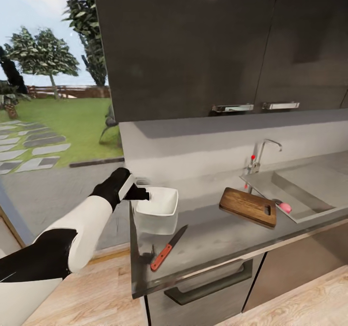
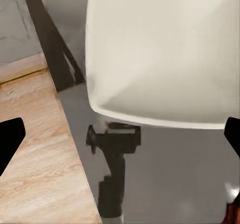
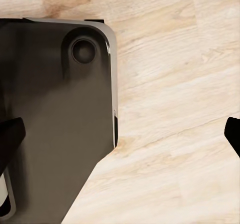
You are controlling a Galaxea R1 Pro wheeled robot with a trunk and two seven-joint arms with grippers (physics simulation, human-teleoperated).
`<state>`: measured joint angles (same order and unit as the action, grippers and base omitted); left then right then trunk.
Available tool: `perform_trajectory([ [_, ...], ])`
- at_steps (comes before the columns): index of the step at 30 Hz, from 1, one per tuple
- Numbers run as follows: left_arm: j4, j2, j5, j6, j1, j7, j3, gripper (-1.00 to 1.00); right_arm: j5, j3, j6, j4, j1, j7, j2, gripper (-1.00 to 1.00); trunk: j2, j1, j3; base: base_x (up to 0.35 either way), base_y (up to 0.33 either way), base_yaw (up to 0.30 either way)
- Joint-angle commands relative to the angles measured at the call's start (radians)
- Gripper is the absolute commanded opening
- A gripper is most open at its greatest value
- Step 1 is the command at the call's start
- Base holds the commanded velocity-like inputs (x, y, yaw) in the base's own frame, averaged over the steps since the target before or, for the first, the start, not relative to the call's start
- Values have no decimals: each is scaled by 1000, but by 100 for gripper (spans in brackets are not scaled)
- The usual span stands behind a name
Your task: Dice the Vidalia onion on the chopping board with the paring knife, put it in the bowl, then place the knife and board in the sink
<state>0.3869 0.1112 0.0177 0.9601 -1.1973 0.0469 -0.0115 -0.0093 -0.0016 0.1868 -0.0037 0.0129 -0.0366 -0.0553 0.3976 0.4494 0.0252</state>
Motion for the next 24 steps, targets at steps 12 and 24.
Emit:
perform_trajectory([
  [12, 4, -44, 4, -68, 1, -1, 0, 100, -1, 0, 3, 1, 1, -2, 0, 100, 2, 1, 21, 0, 0, 0],
  [24, 5, -13, 4, -149, 1, 0, 2, 100, 0, 0, 3, 1, 1, -2, 0, 100, 2, 1, 39, 0, 0, 0],
])
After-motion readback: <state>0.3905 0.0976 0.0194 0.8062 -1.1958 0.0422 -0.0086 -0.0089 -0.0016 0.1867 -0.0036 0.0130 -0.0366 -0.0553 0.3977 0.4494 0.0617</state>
